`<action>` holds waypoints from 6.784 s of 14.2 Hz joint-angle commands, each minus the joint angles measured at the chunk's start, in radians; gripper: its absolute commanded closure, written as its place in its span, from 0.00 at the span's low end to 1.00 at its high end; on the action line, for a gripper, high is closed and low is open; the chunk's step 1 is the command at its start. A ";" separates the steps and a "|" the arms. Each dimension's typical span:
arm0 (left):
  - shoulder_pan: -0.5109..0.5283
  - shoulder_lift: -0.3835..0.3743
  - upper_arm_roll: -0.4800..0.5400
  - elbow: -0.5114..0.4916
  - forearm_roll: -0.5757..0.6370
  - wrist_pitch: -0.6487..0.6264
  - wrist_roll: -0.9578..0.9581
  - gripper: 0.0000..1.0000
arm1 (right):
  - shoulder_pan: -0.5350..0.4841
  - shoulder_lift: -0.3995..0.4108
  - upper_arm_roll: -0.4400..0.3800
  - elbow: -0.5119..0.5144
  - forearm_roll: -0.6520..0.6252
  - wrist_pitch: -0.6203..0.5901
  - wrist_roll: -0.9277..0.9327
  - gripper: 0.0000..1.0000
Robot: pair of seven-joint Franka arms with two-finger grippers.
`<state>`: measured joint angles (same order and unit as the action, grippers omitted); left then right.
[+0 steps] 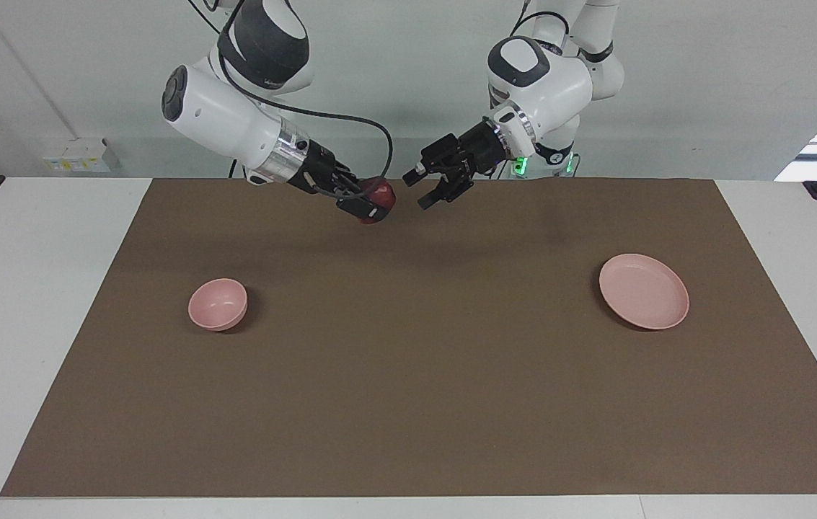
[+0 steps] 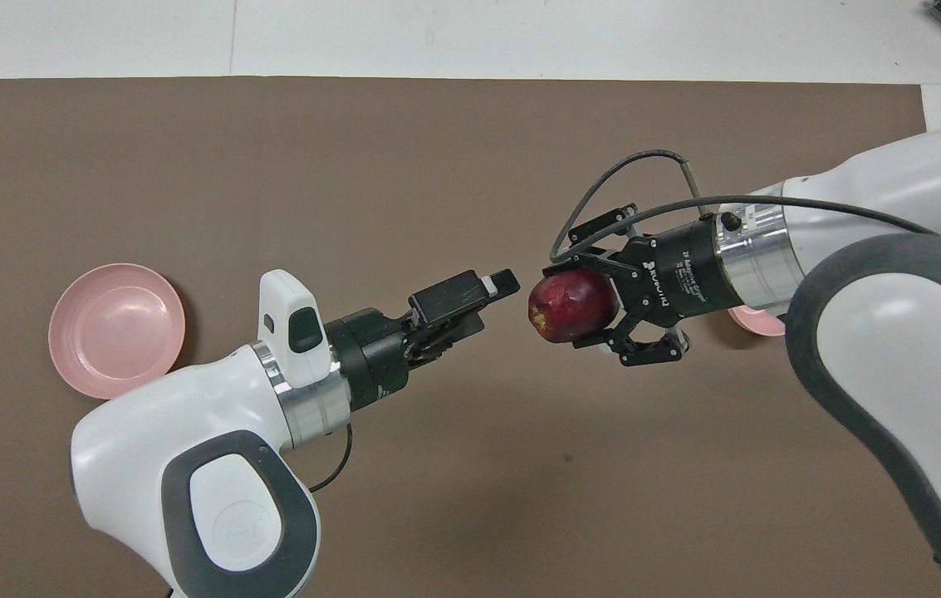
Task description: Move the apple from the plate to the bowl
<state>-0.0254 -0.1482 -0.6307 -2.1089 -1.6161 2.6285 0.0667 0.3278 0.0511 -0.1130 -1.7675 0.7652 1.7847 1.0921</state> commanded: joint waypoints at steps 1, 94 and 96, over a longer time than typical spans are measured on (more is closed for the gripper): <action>0.048 0.001 -0.004 0.010 0.015 0.007 0.001 0.00 | -0.061 -0.011 0.006 0.007 -0.075 -0.060 -0.155 1.00; -0.025 0.118 0.649 0.645 1.615 -1.217 0.062 0.00 | -0.289 0.000 0.007 0.089 -0.790 -0.152 -1.097 0.00; -0.025 0.118 0.649 0.645 1.615 -1.217 0.062 0.00 | -0.291 -0.031 0.006 0.152 -0.791 -0.236 -1.097 0.00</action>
<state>-0.0405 -0.0249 0.0084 -1.4728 -0.0125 1.4324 0.1223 0.0376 0.0394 -0.1114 -1.6746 0.0046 1.6214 -0.0275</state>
